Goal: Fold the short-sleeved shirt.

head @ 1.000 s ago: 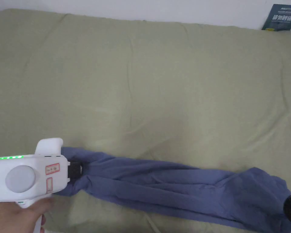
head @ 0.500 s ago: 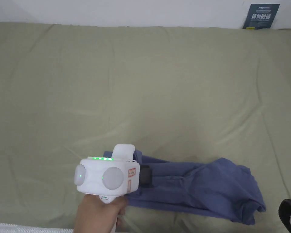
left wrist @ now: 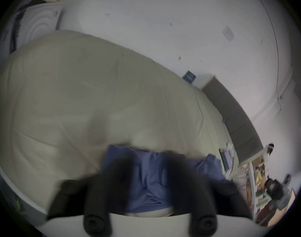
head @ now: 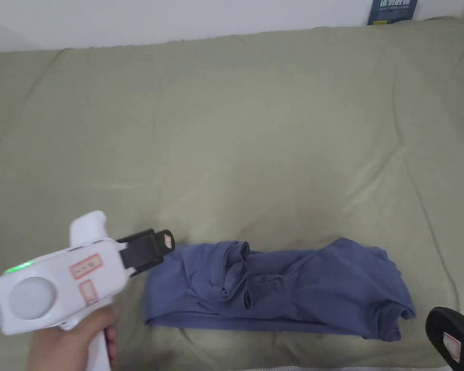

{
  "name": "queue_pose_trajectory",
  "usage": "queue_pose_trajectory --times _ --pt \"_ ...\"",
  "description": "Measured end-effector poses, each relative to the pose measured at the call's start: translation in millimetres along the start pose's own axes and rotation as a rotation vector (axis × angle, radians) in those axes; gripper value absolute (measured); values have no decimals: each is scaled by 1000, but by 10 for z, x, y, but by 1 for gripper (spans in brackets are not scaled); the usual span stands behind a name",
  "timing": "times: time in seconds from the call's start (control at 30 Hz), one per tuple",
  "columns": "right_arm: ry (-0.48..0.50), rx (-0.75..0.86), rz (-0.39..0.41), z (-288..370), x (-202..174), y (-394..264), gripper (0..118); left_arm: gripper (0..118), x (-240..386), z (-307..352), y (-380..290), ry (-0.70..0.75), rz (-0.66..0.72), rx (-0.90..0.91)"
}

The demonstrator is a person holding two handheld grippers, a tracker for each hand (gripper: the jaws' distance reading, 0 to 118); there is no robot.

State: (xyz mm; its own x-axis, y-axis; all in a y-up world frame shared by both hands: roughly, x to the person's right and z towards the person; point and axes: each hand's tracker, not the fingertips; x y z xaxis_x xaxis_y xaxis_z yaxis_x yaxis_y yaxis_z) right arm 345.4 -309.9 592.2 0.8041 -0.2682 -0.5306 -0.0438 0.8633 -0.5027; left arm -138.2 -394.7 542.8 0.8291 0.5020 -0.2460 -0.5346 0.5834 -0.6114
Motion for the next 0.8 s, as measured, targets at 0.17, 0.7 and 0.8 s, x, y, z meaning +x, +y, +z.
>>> queue_pose_trajectory --times 0.17,0.7,0.8 --pt "-30 22 7 65 -14 51 0 14 387 -1011 -507 -22 -47 -243" --pt "3 4 -7 17 -46 -6 0 14 196 -6 -187 83 -185 -80" --pt "19 -14 -5 -28 -134 -28 0 32 -27 132 -112 -58 -95 -109"
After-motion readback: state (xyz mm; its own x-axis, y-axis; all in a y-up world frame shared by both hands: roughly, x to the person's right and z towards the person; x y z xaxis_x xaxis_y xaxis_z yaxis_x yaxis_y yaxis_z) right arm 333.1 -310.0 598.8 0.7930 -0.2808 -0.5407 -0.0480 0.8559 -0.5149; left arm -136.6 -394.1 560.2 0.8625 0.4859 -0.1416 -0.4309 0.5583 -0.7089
